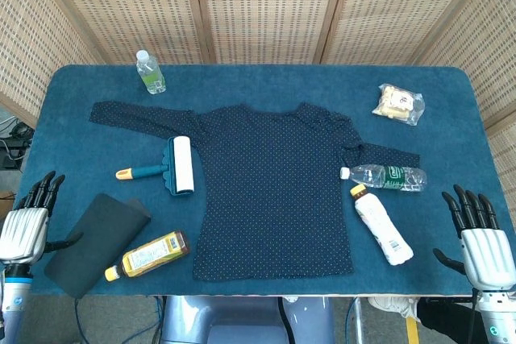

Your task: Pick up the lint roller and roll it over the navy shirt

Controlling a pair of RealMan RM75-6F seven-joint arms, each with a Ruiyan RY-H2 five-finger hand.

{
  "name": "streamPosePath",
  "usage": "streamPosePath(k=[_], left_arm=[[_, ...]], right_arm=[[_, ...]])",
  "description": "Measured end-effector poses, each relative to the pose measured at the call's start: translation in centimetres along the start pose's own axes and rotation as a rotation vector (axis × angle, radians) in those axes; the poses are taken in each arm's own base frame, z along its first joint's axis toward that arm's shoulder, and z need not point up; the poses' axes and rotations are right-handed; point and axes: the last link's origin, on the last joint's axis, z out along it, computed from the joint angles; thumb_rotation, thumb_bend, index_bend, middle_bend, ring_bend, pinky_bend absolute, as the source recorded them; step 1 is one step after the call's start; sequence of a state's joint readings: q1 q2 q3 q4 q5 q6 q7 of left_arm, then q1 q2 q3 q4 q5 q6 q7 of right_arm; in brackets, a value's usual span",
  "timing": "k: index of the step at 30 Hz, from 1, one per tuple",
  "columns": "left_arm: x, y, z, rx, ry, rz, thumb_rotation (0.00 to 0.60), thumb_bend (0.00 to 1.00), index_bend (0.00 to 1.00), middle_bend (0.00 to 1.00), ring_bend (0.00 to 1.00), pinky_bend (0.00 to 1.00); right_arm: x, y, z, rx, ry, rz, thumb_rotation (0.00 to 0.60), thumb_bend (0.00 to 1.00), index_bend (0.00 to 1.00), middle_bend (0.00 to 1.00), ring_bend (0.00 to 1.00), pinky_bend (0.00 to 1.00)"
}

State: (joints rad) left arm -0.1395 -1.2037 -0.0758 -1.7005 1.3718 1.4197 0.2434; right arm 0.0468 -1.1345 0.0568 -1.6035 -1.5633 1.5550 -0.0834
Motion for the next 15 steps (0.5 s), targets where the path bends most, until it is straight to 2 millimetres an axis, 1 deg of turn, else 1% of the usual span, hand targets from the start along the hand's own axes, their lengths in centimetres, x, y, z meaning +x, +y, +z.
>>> streamPosePath(k=[1, 2, 5, 8, 11, 12, 14, 15], left_arm=[[0.0, 0.1, 0.4, -0.001, 0.009, -0.003, 0.600, 0.18, 0.02, 0.50, 0.46, 0.55], [-0.1, 0.1, 0.7, -0.001, 0.012, -0.003, 0.600, 0.19, 0.05, 0.57, 0.50, 0.58], [-0.1, 0.4, 1.9, -0.011, 0.004, 0.000, 0.600, 0.20, 0.14, 0.68, 0.58, 0.63], [0.1, 0.8, 3.7, -0.027, -0.012, 0.002, 0.600, 0.24, 0.20, 0.74, 0.62, 0.66], [0.4, 1.3, 5.5, -0.044, -0.040, 0.000, 0.600, 0.25, 0.29, 0.79, 0.65, 0.68], [0.4, 1.5, 6.1, -0.048, -0.051, 0.000, 0.600, 0.25, 0.31, 0.80, 0.66, 0.68], [0.4, 1.9, 7.4, -0.058, -0.081, 0.000, 0.600, 0.29, 0.36, 0.81, 0.67, 0.68], [0.4, 2.1, 8.0, -0.062, -0.094, 0.001, 0.600, 0.30, 0.37, 0.81, 0.67, 0.69]], right_arm=[[0.0, 0.0, 0.0, -0.001, 0.001, 0.000, 0.600, 0.09, 0.00, 0.00, 0.00, 0.00], [0.0, 0.1, 0.1, -0.002, 0.001, 0.001, 0.600, 0.09, 0.00, 0.00, 0.00, 0.00], [0.0, 0.1, 0.1, -0.004, 0.000, 0.001, 0.600, 0.09, 0.00, 0.00, 0.00, 0.00], [-0.1, 0.2, 0.1, -0.005, 0.000, 0.000, 0.600, 0.09, 0.00, 0.00, 0.00, 0.00], [-0.2, 0.3, 0.2, -0.009, -0.002, -0.002, 0.600, 0.09, 0.00, 0.00, 0.00, 0.00], [-0.3, 0.3, 0.2, -0.010, -0.003, -0.003, 0.600, 0.09, 0.00, 0.00, 0.00, 0.00], [-0.4, 0.4, 0.3, -0.012, -0.005, -0.004, 0.600, 0.09, 0.00, 0.00, 0.00, 0.00], [-0.4, 0.4, 0.3, -0.014, -0.006, -0.005, 0.600, 0.09, 0.00, 0.00, 0.00, 0.00]])
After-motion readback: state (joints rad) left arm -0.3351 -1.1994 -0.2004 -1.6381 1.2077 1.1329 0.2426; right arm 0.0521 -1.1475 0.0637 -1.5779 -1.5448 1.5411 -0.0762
